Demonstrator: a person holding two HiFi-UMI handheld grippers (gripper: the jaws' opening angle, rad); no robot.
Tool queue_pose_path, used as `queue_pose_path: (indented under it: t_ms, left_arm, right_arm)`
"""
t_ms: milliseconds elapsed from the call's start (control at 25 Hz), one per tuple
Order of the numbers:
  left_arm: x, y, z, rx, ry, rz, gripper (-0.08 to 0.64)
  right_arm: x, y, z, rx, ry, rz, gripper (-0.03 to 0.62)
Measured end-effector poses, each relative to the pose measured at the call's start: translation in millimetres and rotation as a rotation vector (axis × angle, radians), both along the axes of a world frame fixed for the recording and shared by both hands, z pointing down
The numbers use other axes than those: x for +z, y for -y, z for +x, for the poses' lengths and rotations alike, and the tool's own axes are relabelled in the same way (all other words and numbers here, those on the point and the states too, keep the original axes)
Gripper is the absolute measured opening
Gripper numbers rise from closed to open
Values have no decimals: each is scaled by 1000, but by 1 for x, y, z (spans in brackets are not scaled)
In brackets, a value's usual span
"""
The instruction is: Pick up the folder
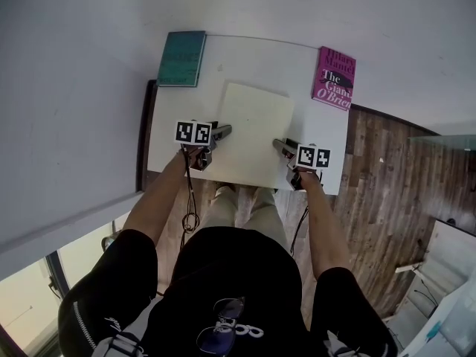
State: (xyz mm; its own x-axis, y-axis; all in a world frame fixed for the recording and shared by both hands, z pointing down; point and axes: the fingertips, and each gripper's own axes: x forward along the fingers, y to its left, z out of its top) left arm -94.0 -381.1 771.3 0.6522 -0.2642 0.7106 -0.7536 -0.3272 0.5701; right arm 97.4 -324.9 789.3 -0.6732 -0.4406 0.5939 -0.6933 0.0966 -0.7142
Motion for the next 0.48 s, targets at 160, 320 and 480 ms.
queue_pose_path:
  t_ms: [160, 320, 480]
  left_arm:
    - [-22, 6, 3, -42, -26, 44, 265]
    - [-43, 13, 7, -42, -32, 92, 265]
    - [-65, 19, 8, -49, -32, 144, 265]
  right_arm:
    - [-21, 9, 6, 25, 11, 46, 252]
    - [-40, 19, 10, 10, -11, 94, 252]
    - [-62, 31, 12, -5, -37, 152, 252]
